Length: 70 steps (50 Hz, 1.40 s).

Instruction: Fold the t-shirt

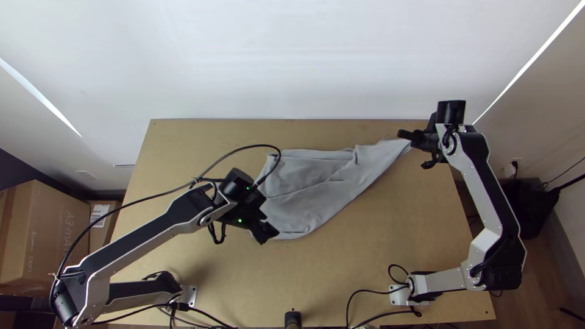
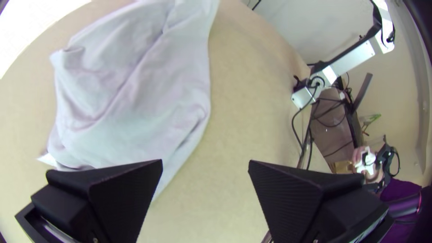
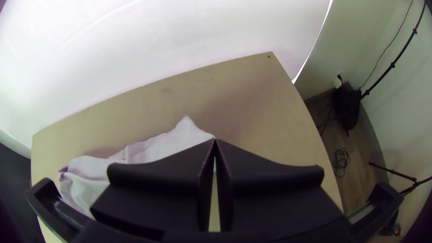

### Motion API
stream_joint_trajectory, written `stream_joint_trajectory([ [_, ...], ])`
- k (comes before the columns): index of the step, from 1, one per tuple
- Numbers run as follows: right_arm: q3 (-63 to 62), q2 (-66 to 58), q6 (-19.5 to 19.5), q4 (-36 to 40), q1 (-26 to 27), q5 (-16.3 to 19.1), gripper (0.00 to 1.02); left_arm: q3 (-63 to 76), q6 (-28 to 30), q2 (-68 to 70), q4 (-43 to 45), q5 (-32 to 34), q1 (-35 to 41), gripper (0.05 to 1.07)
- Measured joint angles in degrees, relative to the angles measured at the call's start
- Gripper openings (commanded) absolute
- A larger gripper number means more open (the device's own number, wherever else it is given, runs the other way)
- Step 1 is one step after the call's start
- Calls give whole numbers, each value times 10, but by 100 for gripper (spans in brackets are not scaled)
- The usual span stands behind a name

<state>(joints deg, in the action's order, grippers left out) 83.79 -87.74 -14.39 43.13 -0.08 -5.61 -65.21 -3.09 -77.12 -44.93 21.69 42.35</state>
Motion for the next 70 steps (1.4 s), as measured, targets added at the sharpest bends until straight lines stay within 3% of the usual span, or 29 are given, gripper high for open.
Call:
stream_joint_trajectory([
  [11, -59, 35, 8, -2, 0, 0, 2, -6, -6, -6, 3, 2, -76, 101],
  [15, -74, 50, 10, -3, 0, 0, 2, -17, -19, -26, -6, 10, -115, 83],
  [18, -81, 57, 10, -4, 0, 0, 2, -19, -33, -41, -7, 31, -141, 75],
  [34, -110, 69, 9, -6, -7, 0, 2, -18, -98, -67, -1, 79, -201, 75],
  [39, -113, 71, 9, -6, -10, 0, 2, -12, -106, -82, 6, 94, -226, 61],
  [51, -114, 75, 7, -6, -14, 0, 3, 7, -135, -132, 72, 125, -291, 61],
  [70, -114, 75, 4, -6, -24, 0, 2, 7, -141, -211, 90, 174, -325, 61],
])
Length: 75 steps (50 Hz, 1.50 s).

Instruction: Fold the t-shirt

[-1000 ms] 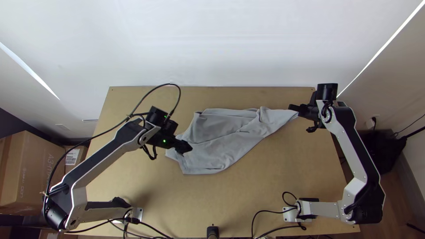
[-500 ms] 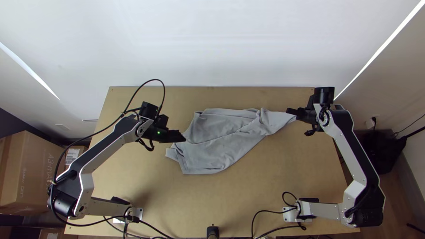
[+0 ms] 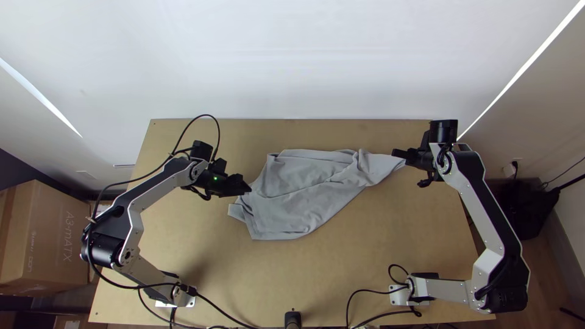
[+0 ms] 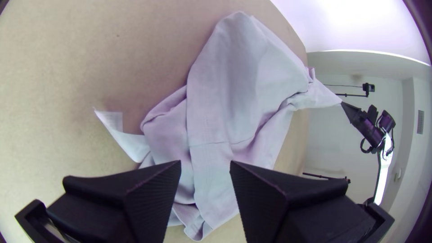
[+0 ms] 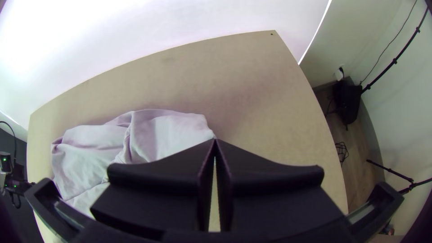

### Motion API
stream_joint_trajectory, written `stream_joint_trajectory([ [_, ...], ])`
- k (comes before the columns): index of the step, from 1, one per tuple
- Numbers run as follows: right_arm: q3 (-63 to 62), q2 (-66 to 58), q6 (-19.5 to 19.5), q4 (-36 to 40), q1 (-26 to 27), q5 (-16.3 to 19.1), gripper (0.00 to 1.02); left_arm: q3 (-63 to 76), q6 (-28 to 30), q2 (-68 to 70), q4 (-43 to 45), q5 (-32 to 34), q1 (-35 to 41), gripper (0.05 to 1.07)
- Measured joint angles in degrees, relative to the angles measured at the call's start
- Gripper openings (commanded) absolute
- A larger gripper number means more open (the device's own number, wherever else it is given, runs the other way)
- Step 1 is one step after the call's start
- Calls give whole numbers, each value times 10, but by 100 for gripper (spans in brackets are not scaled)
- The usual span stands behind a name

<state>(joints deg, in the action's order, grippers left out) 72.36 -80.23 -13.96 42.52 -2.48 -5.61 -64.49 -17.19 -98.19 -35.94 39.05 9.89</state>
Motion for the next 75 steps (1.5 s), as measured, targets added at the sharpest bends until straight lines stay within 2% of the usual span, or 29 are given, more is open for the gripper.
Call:
stream_joint_trajectory([
  [75, -29, 9, -19, -13, -5, 0, 2, -38, -30, -65, 21, 21, 27, 61],
])
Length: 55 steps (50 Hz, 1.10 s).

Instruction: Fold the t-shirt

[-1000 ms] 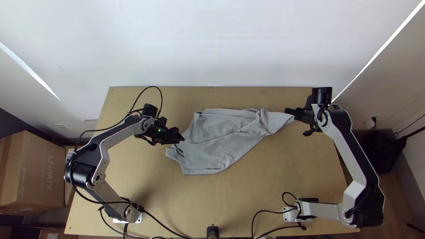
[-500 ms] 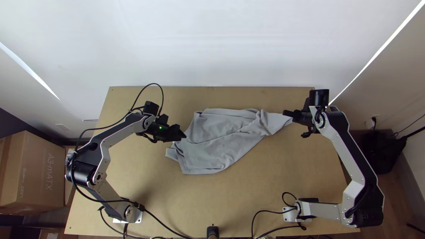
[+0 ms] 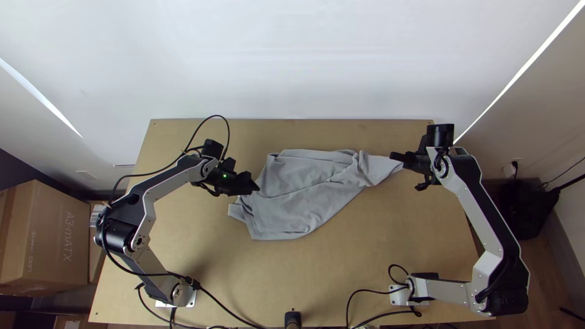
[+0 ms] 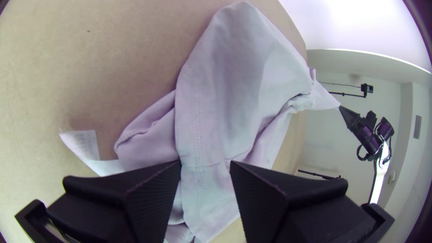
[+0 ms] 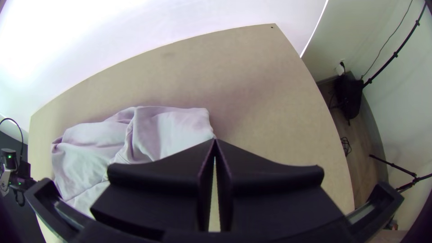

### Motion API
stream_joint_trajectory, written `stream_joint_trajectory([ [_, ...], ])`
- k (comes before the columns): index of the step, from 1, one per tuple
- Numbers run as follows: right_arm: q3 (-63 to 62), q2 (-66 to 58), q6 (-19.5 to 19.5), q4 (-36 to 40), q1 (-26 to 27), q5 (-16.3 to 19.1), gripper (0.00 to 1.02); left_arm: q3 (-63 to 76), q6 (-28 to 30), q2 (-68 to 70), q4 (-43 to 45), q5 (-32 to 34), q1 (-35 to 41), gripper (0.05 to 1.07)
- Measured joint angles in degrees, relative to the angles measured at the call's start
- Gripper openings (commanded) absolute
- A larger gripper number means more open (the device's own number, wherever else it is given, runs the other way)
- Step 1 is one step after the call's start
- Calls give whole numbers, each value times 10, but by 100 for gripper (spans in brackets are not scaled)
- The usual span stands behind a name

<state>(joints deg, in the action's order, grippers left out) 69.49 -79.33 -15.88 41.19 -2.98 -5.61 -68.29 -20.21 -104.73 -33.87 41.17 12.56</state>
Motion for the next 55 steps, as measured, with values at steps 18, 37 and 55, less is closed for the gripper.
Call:
stream_joint_trajectory([
  [18, -9, 3, 0, 0, 0, 0, 2, -5, -7, -4, 1, 1, 4, 37],
  [37, -9, 3, 0, -2, 0, 0, 2, -5, -9, -3, 36, 2, 4, 8],
  [55, -9, 22, 33, -55, 2, 0, 2, -13, -33, 68, 27, -31, -50, 8],
])
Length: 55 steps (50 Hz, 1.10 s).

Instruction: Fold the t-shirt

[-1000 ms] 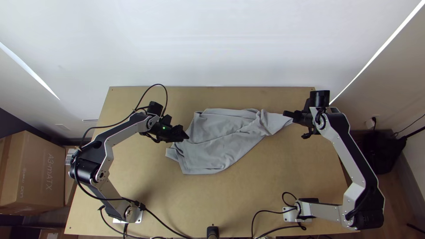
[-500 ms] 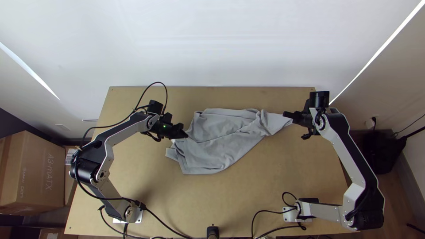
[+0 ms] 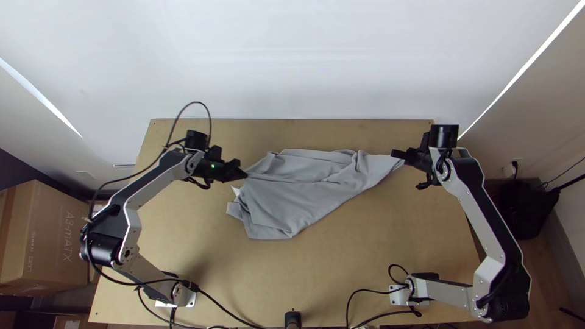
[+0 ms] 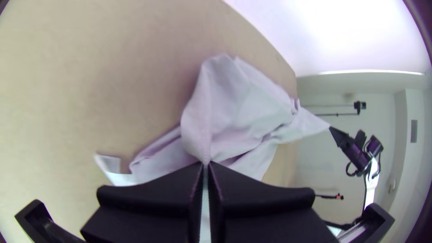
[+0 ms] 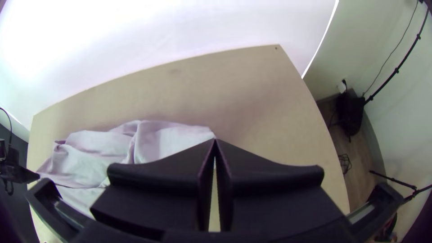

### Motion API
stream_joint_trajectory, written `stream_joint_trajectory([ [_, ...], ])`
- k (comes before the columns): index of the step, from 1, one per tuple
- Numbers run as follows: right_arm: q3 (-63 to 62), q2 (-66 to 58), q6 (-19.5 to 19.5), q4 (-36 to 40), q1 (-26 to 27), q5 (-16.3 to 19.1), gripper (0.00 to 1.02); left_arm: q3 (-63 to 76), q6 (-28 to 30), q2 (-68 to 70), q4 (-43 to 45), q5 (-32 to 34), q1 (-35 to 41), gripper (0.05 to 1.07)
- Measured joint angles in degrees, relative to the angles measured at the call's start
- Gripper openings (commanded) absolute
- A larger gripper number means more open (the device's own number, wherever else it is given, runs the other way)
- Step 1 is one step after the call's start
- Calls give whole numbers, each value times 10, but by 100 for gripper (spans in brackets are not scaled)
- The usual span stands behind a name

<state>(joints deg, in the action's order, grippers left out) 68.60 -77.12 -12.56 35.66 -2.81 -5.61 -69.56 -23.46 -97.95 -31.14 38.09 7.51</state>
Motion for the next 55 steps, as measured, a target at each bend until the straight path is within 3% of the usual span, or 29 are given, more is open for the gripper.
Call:
stream_joint_trajectory([
  [5, 0, 17, 22, -36, 5, 3, 2, -16, -2, 22, -7, -36, -28, 8],
  [11, 17, 25, 37, -49, 10, 33, 2, -39, -1, 64, -9, -63, -62, 8],
  [21, 91, 22, 29, -48, -9, 80, 2, -108, 21, 156, -15, -110, -103, 8],
  [34, 280, -37, 3, -33, -89, 91, 2, -238, 58, 212, -54, -179, -110, 8],
  [55, 586, -156, -24, -12, -95, 91, 2, -415, 111, 220, -79, -305, -111, 8],
])
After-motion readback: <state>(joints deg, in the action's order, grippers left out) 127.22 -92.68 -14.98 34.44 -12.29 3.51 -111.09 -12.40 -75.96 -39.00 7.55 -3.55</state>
